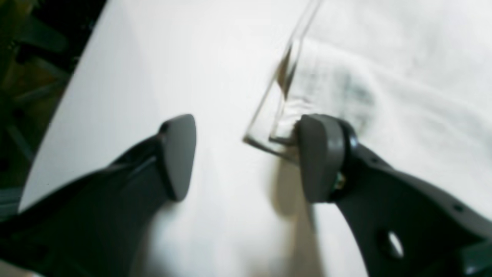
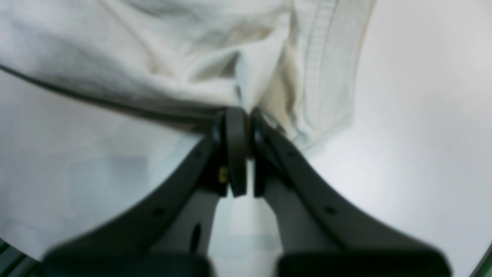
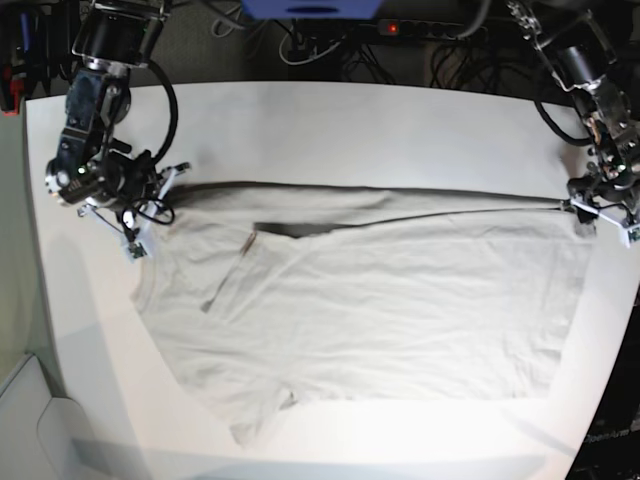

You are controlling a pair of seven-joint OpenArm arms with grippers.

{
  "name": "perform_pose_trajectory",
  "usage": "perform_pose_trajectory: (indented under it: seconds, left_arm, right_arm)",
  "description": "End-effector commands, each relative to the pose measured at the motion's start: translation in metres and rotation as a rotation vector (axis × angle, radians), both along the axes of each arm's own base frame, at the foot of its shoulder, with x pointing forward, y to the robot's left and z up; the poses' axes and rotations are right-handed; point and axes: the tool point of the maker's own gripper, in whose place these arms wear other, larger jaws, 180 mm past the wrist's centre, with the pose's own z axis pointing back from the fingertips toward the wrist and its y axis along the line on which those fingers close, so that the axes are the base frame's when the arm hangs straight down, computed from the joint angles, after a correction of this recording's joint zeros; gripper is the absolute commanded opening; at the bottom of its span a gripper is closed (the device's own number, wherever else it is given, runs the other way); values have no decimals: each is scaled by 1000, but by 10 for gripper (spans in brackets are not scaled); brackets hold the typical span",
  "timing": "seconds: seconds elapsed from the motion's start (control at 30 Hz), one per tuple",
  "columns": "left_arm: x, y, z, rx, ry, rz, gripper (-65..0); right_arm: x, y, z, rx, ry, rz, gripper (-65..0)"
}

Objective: Layout the t-shirt on the table in an organized manner, then fold the t-shirt properly
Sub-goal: 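Reposition the left gripper along the fold end and grasp it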

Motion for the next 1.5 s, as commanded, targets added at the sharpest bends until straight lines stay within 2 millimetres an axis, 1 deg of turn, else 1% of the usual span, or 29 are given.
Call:
perform_pose_trajectory:
  seconds: [0.0, 0.23, 0.33, 0.4, 0.47, 0.57, 0.8, 0.83, 1.0, 1.1, 1.4, 1.47]
  left_arm:
    - [8, 10, 14, 29, -17, 2, -241]
    - [10, 12, 19, 30, -36, 8, -241]
    - [15, 15, 38, 62, -79, 4, -241]
    - [13, 21, 49, 73, -110, 29, -241]
    - [11, 26, 53, 78, -121, 45, -241]
    - [10, 28, 50, 75, -112, 48, -241]
    - [3, 26, 26, 29, -61, 61, -241]
    - [5, 26, 27, 28, -66, 60, -241]
    - [5, 28, 28, 34, -64, 68, -241]
    - [6, 29, 32, 41, -72, 69, -241]
    - [5, 30, 31, 41, -71, 71, -241]
    - [5, 30, 32, 42, -70, 71, -242]
  right_arm:
    - [10, -1, 11, 0, -46, 16, -650]
    - [10, -1, 11, 0, -45, 16, -650]
    - [10, -1, 11, 0, -45, 16, -650]
    - [10, -1, 11, 0, -45, 16, -650]
    - [10, -1, 11, 0, -45, 16, -650]
    - [10, -1, 11, 0, -45, 16, -650]
    - [10, -1, 11, 0, -45, 16, -650]
    - [10, -1, 11, 0, -45, 16, -650]
    - [10, -1, 11, 0, -45, 16, -650]
    - [10, -1, 11, 0, -45, 16, -650]
    - [10, -1, 11, 0, -45, 16, -650]
    - [9, 0, 7, 4, -33, 15, -650]
